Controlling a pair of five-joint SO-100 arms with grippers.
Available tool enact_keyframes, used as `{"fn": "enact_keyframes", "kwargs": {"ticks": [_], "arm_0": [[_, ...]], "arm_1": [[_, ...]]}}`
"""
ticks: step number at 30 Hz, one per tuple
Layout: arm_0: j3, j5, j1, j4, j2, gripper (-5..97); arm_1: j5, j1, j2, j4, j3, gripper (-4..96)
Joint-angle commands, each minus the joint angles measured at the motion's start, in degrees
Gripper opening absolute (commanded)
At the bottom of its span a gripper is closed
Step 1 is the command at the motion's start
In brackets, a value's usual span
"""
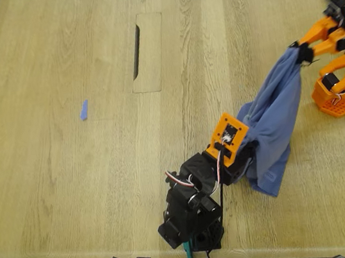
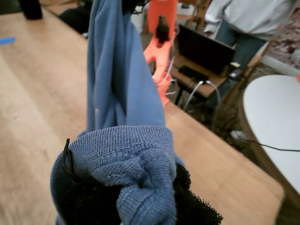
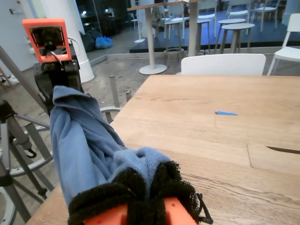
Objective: Fold a T-shirt
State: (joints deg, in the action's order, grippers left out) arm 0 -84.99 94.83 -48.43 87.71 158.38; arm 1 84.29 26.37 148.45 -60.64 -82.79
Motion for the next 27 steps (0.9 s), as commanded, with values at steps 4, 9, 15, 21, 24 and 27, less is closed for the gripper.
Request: {"fn": "enact_keyframes", "kwargs": {"ticks": [4, 9, 15, 21, 24, 27], "arm_0": [[-14.77, -0.26, 12.39, -8.53, 9.23, 0], [-27.95, -0.7, 22.15, -19.86, 13.36, 0], [-41.92, -0.62, 31.46, -34.63, 15.03, 0], [-52.73, -0.62, 37.44, -44.65, 16.08, 0], [-56.87, -0.7, 41.22, -45.35, 18.19, 0], [-60.82, -0.97, 45.62, -48.96, 18.72, 0]], "arm_1": [[-0.88, -4.04, 1.85, 12.48, -12.3, 0.1], [-0.97, -9.14, 1.14, 19.95, -19.16, 0.1], [-0.88, -16.96, 2.99, 26.54, -30.59, 0.1], [-1.05, -22.24, 2.99, 42.1, -45.7, 0.1], [-0.88, -25.4, 1.14, 49.83, -51.94, 0.1], [-0.7, -28.65, -2.81, 55.99, -54.93, 0.2]]}}
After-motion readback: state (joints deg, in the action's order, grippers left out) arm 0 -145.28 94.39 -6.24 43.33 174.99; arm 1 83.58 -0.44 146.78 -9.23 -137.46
